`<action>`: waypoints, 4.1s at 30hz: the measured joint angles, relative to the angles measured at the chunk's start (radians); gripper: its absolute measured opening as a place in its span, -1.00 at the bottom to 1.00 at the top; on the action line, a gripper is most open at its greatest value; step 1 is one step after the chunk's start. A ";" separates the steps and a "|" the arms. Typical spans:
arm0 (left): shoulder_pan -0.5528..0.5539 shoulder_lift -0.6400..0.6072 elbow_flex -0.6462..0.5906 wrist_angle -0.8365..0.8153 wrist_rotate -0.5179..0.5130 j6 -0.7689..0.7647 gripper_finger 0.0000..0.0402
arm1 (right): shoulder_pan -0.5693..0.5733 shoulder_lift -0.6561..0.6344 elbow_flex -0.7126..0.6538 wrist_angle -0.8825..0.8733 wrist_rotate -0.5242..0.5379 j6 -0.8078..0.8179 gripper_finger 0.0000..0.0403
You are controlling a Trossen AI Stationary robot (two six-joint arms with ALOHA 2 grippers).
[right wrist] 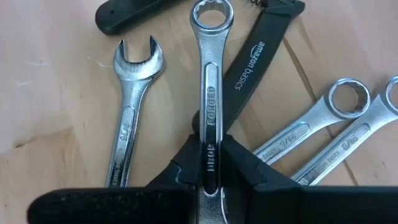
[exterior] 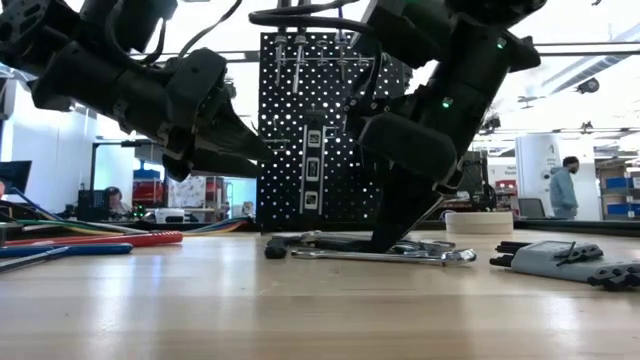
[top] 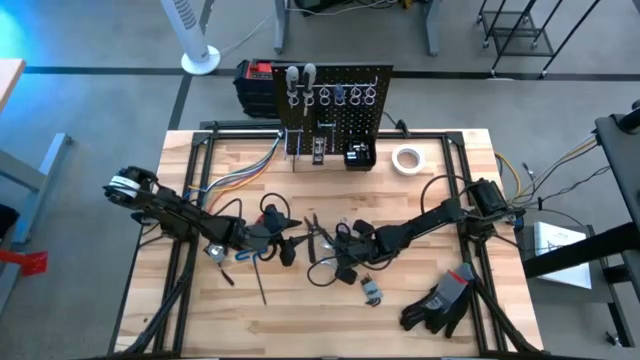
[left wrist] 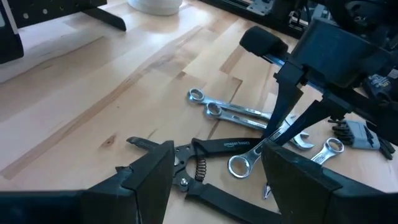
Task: Hang tools onto peg board
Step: Hang the wrench on the peg board
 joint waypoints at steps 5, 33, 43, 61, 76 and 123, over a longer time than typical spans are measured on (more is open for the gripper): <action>-0.011 0.000 0.000 0.000 0.000 -0.006 0.15 | 0.021 -0.026 -0.006 0.001 0.039 0.000 -0.87; -0.129 0.119 0.024 0.514 -0.077 0.610 0.15 | 0.064 -0.308 -0.533 1.319 -0.077 -0.215 -0.87; -0.060 0.344 0.125 0.783 0.207 0.709 0.15 | 0.029 -0.220 -0.545 1.524 -0.248 -0.226 -0.87; 0.062 0.366 0.203 0.909 0.682 0.676 0.15 | 0.001 -0.206 -0.528 1.575 -0.412 -0.214 -0.87; 0.109 0.387 0.302 0.852 0.893 0.558 -0.69 | -0.005 -0.207 -0.528 1.642 -0.456 -0.220 -0.87; 0.116 0.386 0.386 0.828 1.038 0.412 -0.17 | -0.011 -0.200 -0.524 1.728 -0.557 -0.220 -0.87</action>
